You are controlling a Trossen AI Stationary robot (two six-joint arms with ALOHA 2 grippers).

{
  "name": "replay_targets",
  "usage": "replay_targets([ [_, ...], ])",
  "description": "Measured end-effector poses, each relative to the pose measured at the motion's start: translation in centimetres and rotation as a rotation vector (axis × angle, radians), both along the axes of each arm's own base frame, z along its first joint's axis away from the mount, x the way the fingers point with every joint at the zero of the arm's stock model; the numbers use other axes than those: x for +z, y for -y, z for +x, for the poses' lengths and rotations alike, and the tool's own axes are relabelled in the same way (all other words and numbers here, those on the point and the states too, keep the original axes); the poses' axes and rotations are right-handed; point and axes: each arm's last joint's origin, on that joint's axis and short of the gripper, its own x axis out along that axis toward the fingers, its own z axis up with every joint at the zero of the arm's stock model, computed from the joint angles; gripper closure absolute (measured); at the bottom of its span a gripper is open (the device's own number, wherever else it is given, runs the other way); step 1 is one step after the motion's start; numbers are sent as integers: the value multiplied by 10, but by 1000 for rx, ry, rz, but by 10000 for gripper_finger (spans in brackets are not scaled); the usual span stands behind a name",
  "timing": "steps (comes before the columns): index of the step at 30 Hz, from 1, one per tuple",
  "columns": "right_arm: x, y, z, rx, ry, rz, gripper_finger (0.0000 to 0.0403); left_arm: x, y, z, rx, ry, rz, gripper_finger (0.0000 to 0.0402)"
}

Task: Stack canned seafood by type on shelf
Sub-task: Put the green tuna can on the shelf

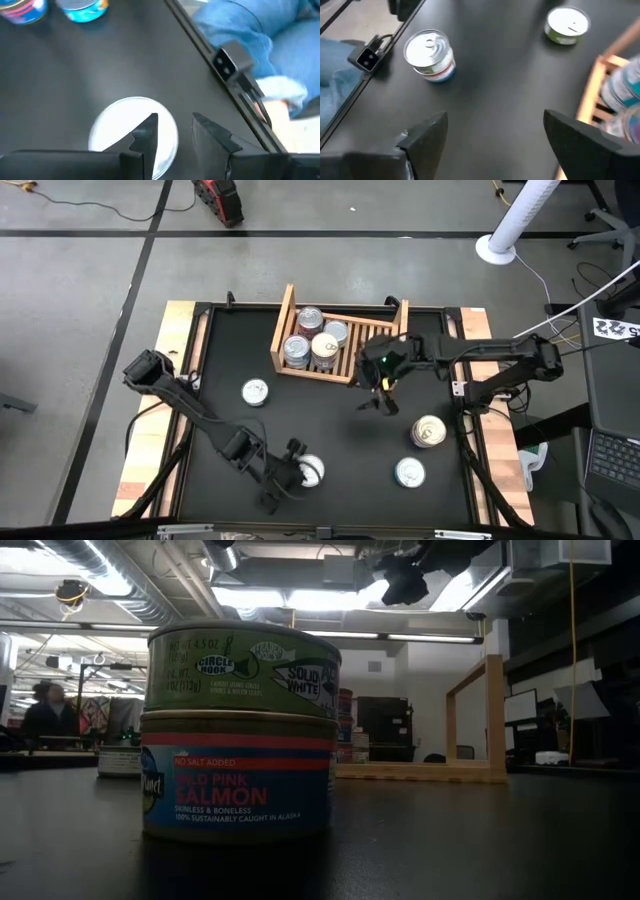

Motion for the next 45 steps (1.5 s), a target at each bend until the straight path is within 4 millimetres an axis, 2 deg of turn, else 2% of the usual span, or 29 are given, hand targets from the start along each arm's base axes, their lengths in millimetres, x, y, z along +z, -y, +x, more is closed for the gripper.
replay_targets([
  [12, -37, -43, 24, 17, -107, -174, 77, -36, 11, 6, -91, -51, 138, 288],
  [18, -53, -53, 32, 36, -154, -201, 77, -41, 11, 7, -92, -58, 161, 288],
  [23, -64, -54, 38, 38, -184, -205, 77, -49, 12, 9, -87, -50, 238, 288],
  [28, -65, -53, 39, 35, -177, -204, 77, -53, 9, 9, -67, -29, 358, 296],
  [34, -63, -53, 42, 32, -142, -200, 77, -55, 3, 10, -28, -32, 433, 342],
  [45, -61, -54, 44, 28, -117, -199, 77, -55, -25, 21, 53, -80, 486, 399],
])
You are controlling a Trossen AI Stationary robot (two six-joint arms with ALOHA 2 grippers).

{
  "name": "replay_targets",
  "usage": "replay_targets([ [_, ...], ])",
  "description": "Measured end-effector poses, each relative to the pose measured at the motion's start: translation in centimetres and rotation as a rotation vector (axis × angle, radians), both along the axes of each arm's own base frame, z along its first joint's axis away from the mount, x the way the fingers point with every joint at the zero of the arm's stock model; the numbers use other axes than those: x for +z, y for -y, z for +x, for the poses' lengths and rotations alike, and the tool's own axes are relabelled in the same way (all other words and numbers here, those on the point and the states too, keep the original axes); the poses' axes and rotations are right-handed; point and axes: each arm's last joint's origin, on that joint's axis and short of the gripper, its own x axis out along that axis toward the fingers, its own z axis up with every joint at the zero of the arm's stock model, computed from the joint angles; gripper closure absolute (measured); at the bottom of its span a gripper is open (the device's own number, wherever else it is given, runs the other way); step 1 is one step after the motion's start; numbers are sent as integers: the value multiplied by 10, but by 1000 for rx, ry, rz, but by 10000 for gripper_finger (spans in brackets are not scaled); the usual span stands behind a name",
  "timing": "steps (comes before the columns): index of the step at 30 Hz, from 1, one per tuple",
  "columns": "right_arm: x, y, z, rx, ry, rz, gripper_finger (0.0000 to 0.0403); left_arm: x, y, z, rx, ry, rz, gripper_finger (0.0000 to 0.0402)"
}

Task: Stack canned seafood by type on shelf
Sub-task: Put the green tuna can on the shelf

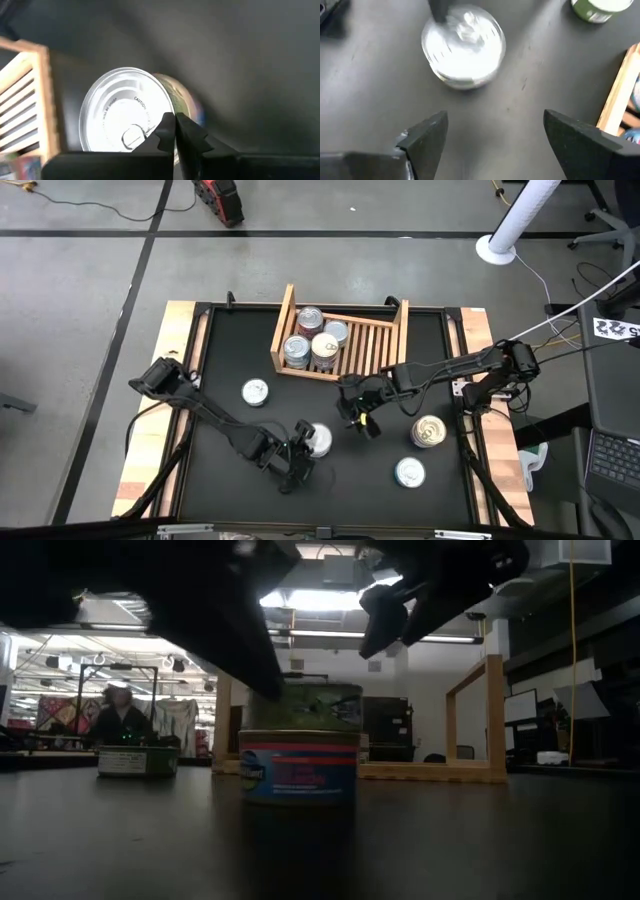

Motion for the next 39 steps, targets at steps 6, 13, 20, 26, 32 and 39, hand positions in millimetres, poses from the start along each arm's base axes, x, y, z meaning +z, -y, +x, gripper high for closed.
replay_targets([
  [6, 2, 0, 3, 7, 44, -7, 77, -1, -25, 12, 89, 4, -1, 401],
  [13, -9, -4, 8, -13, 32, -148, 77, -1, -44, 21, 145, 14, -5, 401],
  [20, -30, -24, 5, 75, 25, -352, 77, -1, -44, 21, 145, 13, -5, 401],
  [26, -39, -40, 0, 103, 90, -539, 77, 0, -44, 21, 144, 15, -7, 401],
  [32, -58, -41, -7, 98, 128, -649, 77, 0, -44, 21, 161, 23, -23, 401],
  [39, -78, -43, -16, 96, 186, -703, 77, 0, -44, 21, 161, 23, -25, 401],
])
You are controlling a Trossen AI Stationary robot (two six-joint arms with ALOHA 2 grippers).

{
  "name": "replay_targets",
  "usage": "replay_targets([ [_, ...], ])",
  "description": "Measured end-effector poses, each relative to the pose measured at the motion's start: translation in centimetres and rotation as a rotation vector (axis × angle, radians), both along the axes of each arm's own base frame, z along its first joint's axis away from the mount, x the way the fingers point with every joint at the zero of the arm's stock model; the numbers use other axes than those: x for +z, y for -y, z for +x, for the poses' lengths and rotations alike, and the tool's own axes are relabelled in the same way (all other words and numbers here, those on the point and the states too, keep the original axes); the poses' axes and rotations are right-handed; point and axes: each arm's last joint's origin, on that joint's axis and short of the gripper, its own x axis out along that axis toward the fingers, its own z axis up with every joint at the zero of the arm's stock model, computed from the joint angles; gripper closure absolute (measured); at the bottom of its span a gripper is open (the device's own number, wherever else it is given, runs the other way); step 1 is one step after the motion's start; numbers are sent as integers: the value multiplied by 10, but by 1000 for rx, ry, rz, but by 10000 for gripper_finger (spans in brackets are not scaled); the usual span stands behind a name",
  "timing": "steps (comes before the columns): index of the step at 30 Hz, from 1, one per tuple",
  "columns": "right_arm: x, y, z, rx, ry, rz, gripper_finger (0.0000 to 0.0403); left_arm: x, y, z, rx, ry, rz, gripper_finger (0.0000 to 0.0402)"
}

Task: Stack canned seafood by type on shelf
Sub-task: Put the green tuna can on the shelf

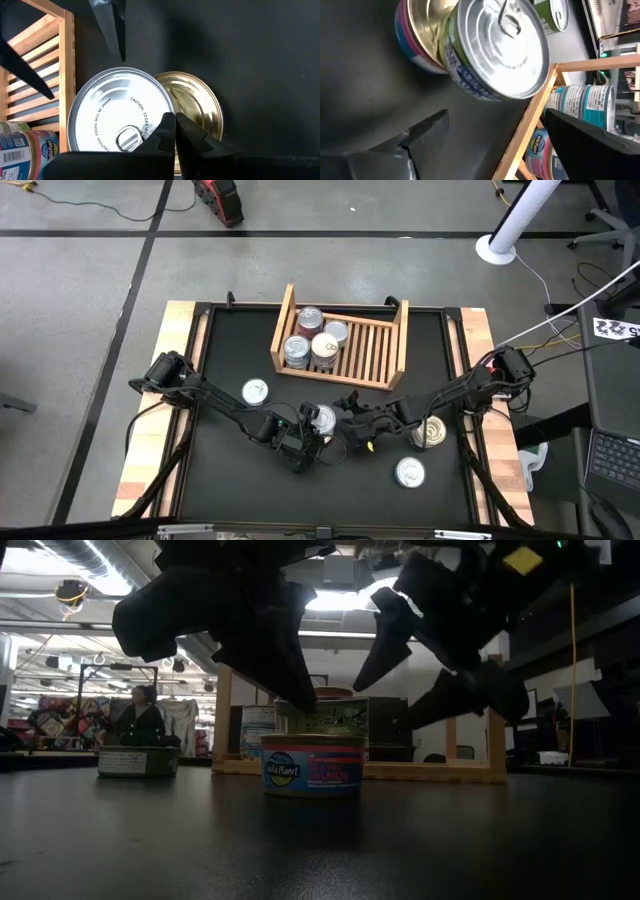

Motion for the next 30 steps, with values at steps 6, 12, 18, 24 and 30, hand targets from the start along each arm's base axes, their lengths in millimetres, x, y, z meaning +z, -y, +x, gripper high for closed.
replay_targets([
  [6, -12, -4, -8, -13, 119, -35, 77, 0, 0, 0, 4, 2, -3, 401],
  [12, -21, -9, -11, 51, 123, -103, 77, 0, -1, 1, 12, 6, -9, 401],
  [18, -41, -14, -4, 43, 120, -187, 77, 1, -2, 2, 14, 23, -18, 401],
  [24, -55, -15, 4, -5, 169, -265, 77, 1, -2, 2, 22, 25, -23, 401],
  [30, -56, -16, 7, -21, 209, -258, 77, 1, -2, 2, 25, 25, -24, 401],
])
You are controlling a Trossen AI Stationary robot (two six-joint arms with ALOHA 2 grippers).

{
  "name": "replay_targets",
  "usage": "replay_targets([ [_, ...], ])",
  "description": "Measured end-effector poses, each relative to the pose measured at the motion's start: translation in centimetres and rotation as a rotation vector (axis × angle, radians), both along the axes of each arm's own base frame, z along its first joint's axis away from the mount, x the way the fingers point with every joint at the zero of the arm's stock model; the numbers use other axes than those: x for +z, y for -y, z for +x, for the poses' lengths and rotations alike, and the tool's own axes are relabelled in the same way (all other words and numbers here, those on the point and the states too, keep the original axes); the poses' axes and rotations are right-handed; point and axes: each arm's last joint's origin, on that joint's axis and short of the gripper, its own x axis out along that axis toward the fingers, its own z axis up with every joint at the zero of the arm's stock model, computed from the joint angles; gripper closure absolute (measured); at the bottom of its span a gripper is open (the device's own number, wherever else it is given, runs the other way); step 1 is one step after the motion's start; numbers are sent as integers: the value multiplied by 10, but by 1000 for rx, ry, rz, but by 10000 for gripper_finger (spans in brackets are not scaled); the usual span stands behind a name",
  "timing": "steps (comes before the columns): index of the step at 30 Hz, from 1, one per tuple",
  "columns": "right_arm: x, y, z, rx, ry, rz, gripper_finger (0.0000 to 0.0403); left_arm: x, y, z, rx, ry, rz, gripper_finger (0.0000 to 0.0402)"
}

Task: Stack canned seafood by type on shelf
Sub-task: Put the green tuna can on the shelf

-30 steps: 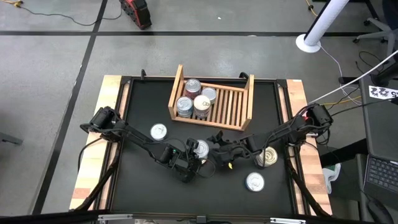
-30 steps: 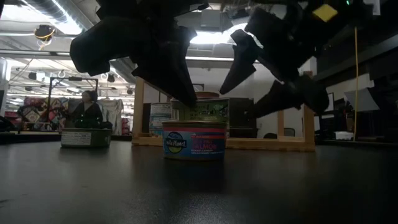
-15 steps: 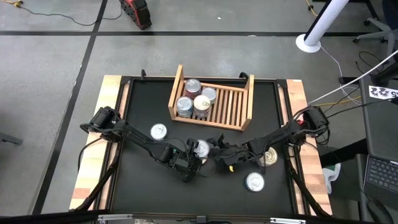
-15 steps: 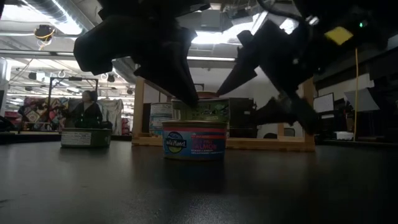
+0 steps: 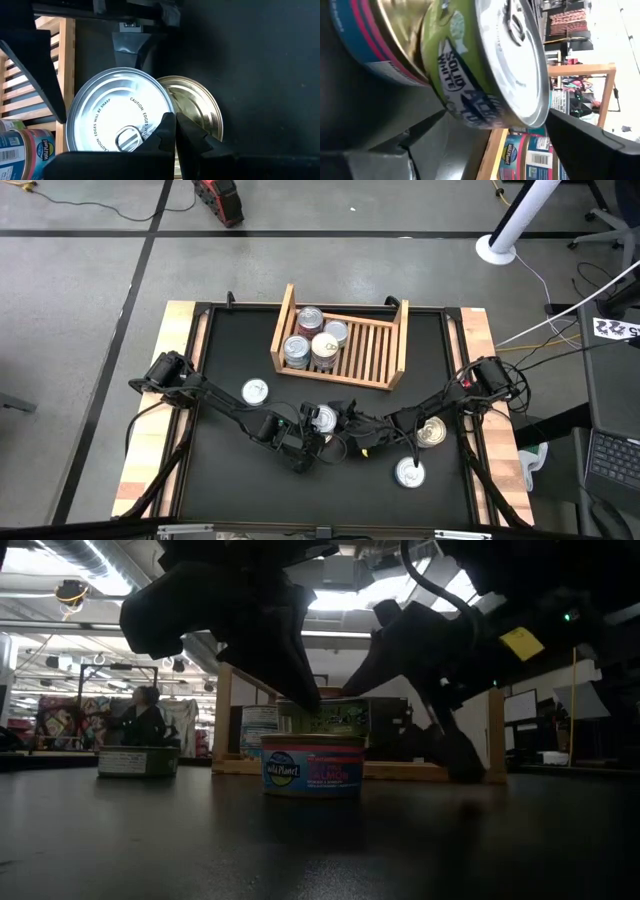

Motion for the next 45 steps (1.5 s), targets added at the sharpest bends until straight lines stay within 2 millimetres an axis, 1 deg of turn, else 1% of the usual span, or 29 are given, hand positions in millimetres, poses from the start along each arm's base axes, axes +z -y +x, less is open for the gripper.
replay_targets([
  [2, 1, 0, 0, -26, 22, -13, 80, 0, 0, 0, 0, 0, 0, 401],
  [5, 4, -5, -1, -44, 48, -47, 95, 0, 0, 0, 1, -2, 1, 401],
  [8, 4, -13, -4, -3, 31, -64, 120, 0, 0, 0, 1, -2, 0, 401],
  [12, 2, -22, -7, 86, 7, -31, 158, 0, 0, 0, 1, 1, 0, 401],
  [16, 2, -23, -6, 124, -1, -8, 189, 0, 0, 0, 4, 2, 1, 401],
  [21, 2, -20, -5, 115, -2, -10, 213, 0, 0, 0, 7, 5, 5, 401],
  [31, 2, -20, -5, 116, -2, -12, 220, 1, 0, 0, 7, 7, 4, 401],
  [35, 2, -20, -5, 115, -2, -11, 221, 1, 0, 0, 6, 7, 4, 392],
  [40, 2, -20, -6, 91, 5, -21, 221, 1, 1, 1, 4, 21, -4, 364],
  [45, 2, -20, -6, 80, 15, -8, 222, 4, 4, 6, -2, 78, -34, 318],
])
